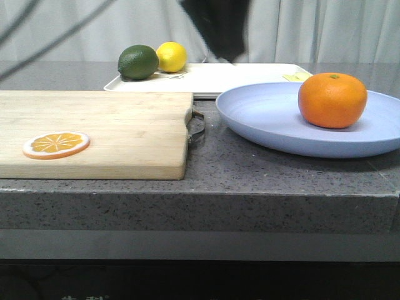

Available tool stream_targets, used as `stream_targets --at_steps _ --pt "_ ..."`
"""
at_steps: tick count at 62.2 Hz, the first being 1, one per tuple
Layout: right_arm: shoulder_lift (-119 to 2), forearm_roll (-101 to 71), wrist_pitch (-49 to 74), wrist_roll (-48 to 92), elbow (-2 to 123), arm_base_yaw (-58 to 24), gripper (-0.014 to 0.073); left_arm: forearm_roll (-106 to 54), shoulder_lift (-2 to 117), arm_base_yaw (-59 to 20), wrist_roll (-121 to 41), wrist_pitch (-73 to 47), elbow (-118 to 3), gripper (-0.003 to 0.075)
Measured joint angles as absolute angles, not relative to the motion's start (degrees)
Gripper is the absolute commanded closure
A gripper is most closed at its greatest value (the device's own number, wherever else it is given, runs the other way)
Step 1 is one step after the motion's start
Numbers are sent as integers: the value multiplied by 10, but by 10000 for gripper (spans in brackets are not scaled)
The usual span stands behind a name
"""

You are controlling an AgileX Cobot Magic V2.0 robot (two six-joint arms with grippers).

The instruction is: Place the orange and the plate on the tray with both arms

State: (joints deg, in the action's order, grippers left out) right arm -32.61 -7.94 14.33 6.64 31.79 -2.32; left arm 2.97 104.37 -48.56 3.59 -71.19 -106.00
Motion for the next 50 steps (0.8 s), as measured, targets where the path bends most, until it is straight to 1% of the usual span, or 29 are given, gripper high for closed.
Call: stream_targets --at_steps 8,18,41,50 --pt "-326 -80 143 66 318 -23 -61 31 984 -431 36 -712 -1004 738" --pt "-326 -80 143 66 318 -23 -61 33 901 -342 37 -707 -906 738" --pt "-326 -80 143 66 318 -23 -61 33 680 -124 39 -601 -627 738" --pt "-326 -80 144 66 318 -23 -61 32 568 -64 39 -552 -519 738"
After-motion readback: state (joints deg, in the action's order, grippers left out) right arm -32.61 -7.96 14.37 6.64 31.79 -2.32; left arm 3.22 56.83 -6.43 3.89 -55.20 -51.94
